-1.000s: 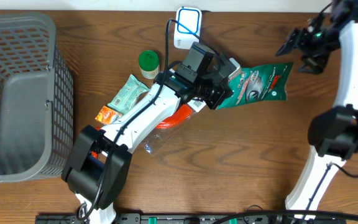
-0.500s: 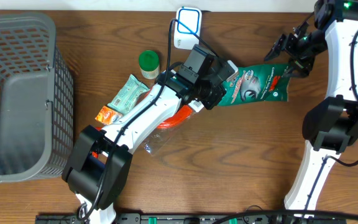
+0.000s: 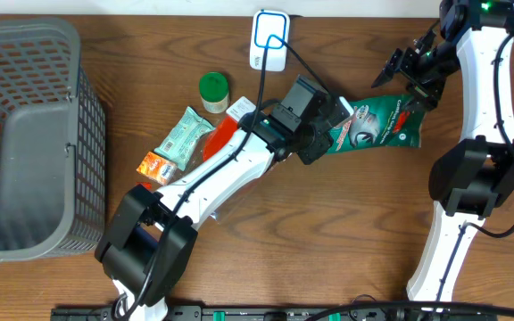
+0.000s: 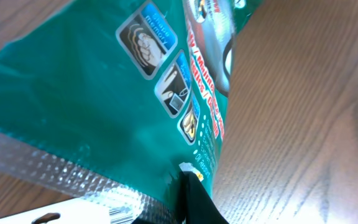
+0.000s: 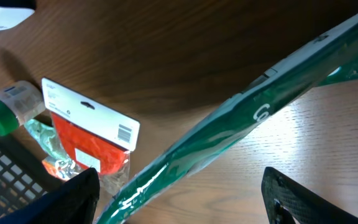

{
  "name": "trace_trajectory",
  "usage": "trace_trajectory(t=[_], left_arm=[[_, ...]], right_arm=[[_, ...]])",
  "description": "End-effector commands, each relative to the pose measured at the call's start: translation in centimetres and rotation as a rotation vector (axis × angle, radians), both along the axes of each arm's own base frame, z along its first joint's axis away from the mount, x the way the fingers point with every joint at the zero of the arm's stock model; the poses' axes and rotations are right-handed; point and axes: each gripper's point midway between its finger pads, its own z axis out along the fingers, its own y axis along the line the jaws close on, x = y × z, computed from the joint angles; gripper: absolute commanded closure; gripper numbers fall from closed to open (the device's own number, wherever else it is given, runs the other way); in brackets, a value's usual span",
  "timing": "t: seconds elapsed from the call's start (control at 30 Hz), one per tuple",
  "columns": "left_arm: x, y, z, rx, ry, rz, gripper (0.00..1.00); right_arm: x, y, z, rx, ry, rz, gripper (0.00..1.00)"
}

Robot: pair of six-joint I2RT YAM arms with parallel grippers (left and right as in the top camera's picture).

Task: Scan the item barcode
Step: 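Lower the gloves bag flat to the right with the left gripper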

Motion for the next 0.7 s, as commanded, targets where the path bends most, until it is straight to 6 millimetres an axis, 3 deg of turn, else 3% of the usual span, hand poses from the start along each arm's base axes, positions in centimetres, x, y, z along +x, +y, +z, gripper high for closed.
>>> trace_trajectory(t=[0.0, 0.2, 0.67], left_arm=[[1.1, 0.5, 1.6, 0.022, -0.074, 0.036, 0.93], [1.8, 1.2, 2.3, 0.041, -0.113, 0.077, 0.93], [2.2, 1.3, 3.5, 0.026, -0.147, 0.092, 0.93]], right_arm=[[0.0, 0.1, 0.4, -0.025, -0.006, -0.010, 0.19], [-0.4, 0.1, 0.4, -0.024, 0.012, -0.009, 0.30], [-1.2, 2.3, -1.4, -0.040, 0.057, 0.051, 0.28]])
